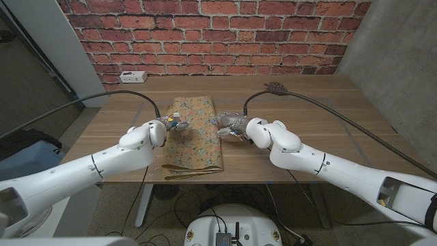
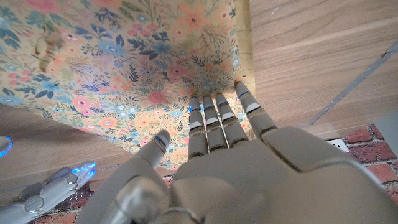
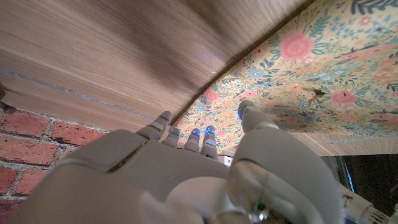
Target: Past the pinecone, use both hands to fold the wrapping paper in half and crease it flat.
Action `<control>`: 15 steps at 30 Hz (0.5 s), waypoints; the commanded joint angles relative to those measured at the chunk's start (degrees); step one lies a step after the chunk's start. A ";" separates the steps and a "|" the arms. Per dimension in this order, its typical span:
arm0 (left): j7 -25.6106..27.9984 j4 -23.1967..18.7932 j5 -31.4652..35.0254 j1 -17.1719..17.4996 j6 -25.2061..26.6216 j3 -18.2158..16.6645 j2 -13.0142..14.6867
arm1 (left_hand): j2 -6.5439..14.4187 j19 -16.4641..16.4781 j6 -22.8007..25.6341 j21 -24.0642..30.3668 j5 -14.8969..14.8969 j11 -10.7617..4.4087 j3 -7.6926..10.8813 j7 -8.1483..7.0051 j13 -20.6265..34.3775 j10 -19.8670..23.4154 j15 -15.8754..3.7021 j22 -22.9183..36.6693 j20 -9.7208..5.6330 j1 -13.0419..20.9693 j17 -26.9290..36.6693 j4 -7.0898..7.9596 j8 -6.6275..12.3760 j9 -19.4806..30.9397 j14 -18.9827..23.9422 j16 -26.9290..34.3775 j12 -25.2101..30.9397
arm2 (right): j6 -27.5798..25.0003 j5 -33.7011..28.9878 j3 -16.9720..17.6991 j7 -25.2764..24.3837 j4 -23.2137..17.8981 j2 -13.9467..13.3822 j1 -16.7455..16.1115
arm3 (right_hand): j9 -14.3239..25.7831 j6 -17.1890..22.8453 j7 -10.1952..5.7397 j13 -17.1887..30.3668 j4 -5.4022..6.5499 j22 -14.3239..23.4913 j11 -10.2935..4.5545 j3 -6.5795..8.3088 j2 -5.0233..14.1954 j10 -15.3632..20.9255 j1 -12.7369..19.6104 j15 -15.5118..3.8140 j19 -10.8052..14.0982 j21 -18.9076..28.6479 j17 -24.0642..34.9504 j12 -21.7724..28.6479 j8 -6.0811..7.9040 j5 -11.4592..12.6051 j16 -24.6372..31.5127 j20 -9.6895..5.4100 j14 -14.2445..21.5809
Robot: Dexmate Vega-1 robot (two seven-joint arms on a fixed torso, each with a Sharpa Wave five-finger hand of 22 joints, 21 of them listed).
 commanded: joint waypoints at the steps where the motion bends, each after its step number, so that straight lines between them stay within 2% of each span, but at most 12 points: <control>1: -0.78 0.55 0.94 -0.95 0.23 0.87 -0.71 | 4.17 0.44 -0.21 -0.33 0.35 0.15 0.28 -0.03 0.31 -0.24 0.08 0.32 0.06 -0.72 0.18 0.18 0.05 0.19 -0.05 -0.17 0.10 | 1.63 1.10 3.05 1.16 -4.35 -2.42 -4.82 | 0.08 0.37 -0.28 0.13 0.20 0.09 -0.41 -0.28 0.21 0.59 -0.67 -1.85 0.48 0.61 0.26 0.30 0.36 -0.20 0.40 0.04 -1.85; 15: -2.05 0.87 2.18 -2.03 0.79 2.00 -1.39 | 4.19 0.67 -1.08 -0.45 0.37 0.07 0.29 0.24 0.32 -0.62 0.21 0.34 0.02 -0.83 0.19 0.23 -0.12 0.19 -0.30 -0.20 -0.01 | 2.04 2.80 3.12 2.19 -4.36 -1.79 -7.58 | 0.07 1.00 -0.37 0.12 0.65 0.10 -0.93 -0.59 0.64 1.44 -1.13 -2.15 0.48 0.59 0.30 0.51 0.54 -0.17 0.46 -0.43 -1.71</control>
